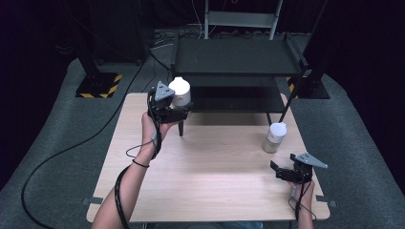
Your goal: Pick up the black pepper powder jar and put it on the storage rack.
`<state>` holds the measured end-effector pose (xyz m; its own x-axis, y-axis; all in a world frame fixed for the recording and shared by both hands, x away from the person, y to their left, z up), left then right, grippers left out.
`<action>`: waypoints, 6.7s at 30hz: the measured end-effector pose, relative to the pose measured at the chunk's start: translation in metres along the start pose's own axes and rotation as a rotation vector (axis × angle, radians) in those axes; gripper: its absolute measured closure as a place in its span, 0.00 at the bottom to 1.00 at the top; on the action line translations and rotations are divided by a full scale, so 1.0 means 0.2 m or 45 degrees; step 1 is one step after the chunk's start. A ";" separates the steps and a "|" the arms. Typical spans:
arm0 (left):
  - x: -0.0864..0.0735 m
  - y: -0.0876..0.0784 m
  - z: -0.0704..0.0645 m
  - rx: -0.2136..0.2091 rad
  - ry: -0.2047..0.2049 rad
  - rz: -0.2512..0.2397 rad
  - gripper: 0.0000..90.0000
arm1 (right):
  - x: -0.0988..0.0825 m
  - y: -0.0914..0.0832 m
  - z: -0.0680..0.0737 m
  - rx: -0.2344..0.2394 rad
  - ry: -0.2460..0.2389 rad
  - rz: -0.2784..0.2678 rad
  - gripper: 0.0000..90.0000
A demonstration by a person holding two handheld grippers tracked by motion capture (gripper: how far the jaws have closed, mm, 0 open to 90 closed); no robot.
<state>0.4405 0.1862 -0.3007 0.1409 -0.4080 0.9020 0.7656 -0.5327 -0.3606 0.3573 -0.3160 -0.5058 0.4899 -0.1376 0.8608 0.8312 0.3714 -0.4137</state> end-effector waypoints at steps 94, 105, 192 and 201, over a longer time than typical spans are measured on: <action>0.45 -0.11 0.06 -0.003 0.062 -0.079 0.34 | 0.00 0.00 0.00 -0.004 -0.001 0.002 0.01; 0.53 -0.12 0.09 0.022 0.065 -0.091 0.34 | 0.00 0.00 0.00 -0.003 -0.001 0.002 0.01; 0.70 0.11 0.30 0.093 -0.079 0.038 0.34 | 0.00 0.00 0.00 0.006 0.001 0.000 0.01; 0.74 0.08 0.28 0.098 -0.070 0.113 0.13 | 0.00 0.00 0.00 0.006 0.002 -0.001 0.01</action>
<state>0.5081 0.1584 -0.1588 0.2430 -0.4085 0.8798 0.7942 -0.4369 -0.4222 0.3573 -0.3167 -0.5060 0.4894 -0.1393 0.8608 0.8304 0.3758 -0.4113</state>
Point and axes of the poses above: each handheld gripper's, and its own axes: y roughly forward along the jaws, x roughly out of its top, z roughly to its left, the point moved 10 cm from there along y, roughly forward along the jaws, and after that the axes turned 12 degrees about y, right-handed, at the moved point
